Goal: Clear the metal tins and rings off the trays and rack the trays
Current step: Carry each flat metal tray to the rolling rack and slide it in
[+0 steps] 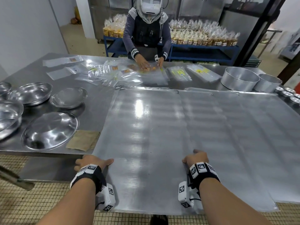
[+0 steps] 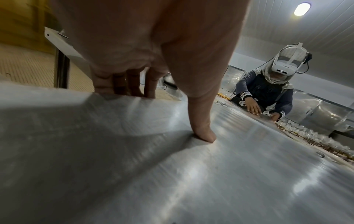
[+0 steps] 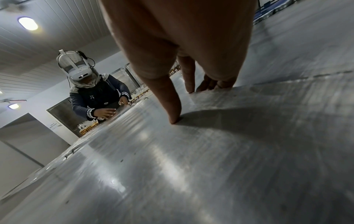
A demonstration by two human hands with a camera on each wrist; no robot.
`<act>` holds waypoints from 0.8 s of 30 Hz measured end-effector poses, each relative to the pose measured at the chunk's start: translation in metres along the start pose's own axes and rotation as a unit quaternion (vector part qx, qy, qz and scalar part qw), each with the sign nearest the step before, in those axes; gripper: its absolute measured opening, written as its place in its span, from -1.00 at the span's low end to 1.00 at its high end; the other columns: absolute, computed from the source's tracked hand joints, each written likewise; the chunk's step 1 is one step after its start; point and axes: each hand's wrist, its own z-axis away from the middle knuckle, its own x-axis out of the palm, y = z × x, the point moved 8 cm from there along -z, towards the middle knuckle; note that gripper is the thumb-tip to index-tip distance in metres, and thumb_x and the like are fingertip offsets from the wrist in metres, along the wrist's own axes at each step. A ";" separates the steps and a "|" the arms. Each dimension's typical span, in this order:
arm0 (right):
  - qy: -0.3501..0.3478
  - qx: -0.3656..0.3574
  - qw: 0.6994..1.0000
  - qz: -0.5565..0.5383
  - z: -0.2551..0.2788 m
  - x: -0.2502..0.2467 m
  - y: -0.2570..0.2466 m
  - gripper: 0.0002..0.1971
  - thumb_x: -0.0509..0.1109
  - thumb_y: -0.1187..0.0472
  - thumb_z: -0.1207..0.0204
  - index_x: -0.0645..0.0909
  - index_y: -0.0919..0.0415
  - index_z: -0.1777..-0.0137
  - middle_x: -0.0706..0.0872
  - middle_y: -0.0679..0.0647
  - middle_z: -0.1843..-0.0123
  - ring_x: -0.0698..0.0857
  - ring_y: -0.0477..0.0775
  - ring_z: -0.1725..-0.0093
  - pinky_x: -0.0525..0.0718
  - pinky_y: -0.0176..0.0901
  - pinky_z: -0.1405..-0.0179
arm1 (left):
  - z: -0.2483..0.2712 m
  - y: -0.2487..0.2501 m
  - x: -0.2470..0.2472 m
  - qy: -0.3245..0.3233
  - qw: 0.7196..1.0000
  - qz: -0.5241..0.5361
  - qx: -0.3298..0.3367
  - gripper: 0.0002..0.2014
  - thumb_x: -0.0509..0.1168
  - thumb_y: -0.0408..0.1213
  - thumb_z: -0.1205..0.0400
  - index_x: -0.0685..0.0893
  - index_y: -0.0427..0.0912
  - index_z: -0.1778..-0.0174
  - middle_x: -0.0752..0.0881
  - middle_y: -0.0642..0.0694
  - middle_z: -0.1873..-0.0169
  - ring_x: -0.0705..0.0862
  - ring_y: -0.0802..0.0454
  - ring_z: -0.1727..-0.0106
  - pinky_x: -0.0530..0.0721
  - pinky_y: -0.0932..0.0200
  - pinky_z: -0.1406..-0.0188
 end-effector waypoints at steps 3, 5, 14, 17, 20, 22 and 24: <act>-0.006 0.009 1.000 0.018 -0.004 -0.001 -0.004 -0.55 0.50 0.54 -0.29 0.67 0.48 -0.23 0.77 0.40 -0.13 0.75 0.38 -0.08 0.75 0.03 -0.09 | -0.002 0.006 0.000 0.003 1.000 -0.001 -0.004 0.22 0.60 0.40 -0.11 0.38 -0.33 -0.53 0.38 -0.36 -0.43 0.41 -0.34 -0.42 0.47 -0.21 -0.38; -0.008 0.015 1.000 0.023 -0.007 0.001 -0.004 -0.56 0.48 0.53 -0.30 0.66 0.48 -0.24 0.76 0.40 -0.13 0.75 0.38 -0.09 0.75 0.00 -0.06 | -0.003 0.008 0.000 0.003 1.000 -0.008 -0.001 0.23 0.60 0.42 -0.09 0.39 -0.33 -0.53 0.39 -0.35 -0.44 0.40 -0.33 -0.44 0.46 -0.21 -0.38; 0.014 0.060 0.996 0.068 -0.019 0.009 0.002 -0.64 0.47 0.26 -0.35 0.70 0.23 -0.18 0.70 0.26 -0.26 0.64 0.31 -0.28 0.58 -0.01 -0.34 | 0.000 0.011 -0.001 -0.021 0.999 0.029 -0.012 0.23 0.65 0.37 0.07 0.47 -0.25 -0.46 0.53 -0.31 -0.39 0.50 -0.34 -0.38 0.54 -0.21 -0.33; 0.012 0.073 0.997 0.022 -0.028 0.014 0.011 -0.66 0.39 0.10 -0.44 0.72 0.08 -0.22 0.68 0.15 -0.31 0.65 0.24 -0.30 0.58 -0.11 -0.25 | -0.018 0.013 0.008 -0.033 0.999 0.041 -0.011 0.27 0.49 0.52 0.25 0.61 -0.17 -0.37 0.60 -0.27 -0.33 0.59 -0.34 -0.28 0.63 -0.22 -0.27; -0.038 0.070 0.993 0.084 -0.028 0.025 0.013 -0.56 0.43 -0.04 -0.47 0.70 0.19 -0.27 0.73 0.17 -0.25 0.70 0.19 -0.25 0.61 -0.15 -0.05 | -0.047 0.013 0.027 -0.031 0.995 0.092 -0.011 0.24 0.43 0.51 0.30 0.67 -0.16 -0.28 0.69 -0.27 -0.23 0.65 -0.33 -0.21 0.67 -0.22 -0.22; -0.075 0.076 0.990 0.095 -0.028 0.030 0.015 -0.49 0.52 -0.08 -0.41 0.70 0.24 -0.27 0.75 0.17 -0.22 0.73 0.17 -0.22 0.62 -0.16 0.03 | -0.056 0.012 0.031 -0.035 0.992 0.123 -0.013 0.19 0.47 0.43 0.33 0.70 -0.17 -0.23 0.72 -0.26 -0.17 0.68 -0.33 -0.16 0.69 -0.22 -0.20; -0.094 0.086 0.988 0.086 -0.030 0.031 0.018 -0.47 0.55 -0.07 -0.42 0.68 0.27 -0.29 0.74 0.19 -0.26 0.72 0.18 -0.25 0.64 -0.17 0.00 | -0.040 0.013 0.020 -0.060 0.986 0.155 -0.016 0.09 0.59 0.34 0.25 0.72 -0.22 -0.18 0.77 -0.25 -0.08 0.72 -0.33 -0.07 0.72 -0.21 -0.17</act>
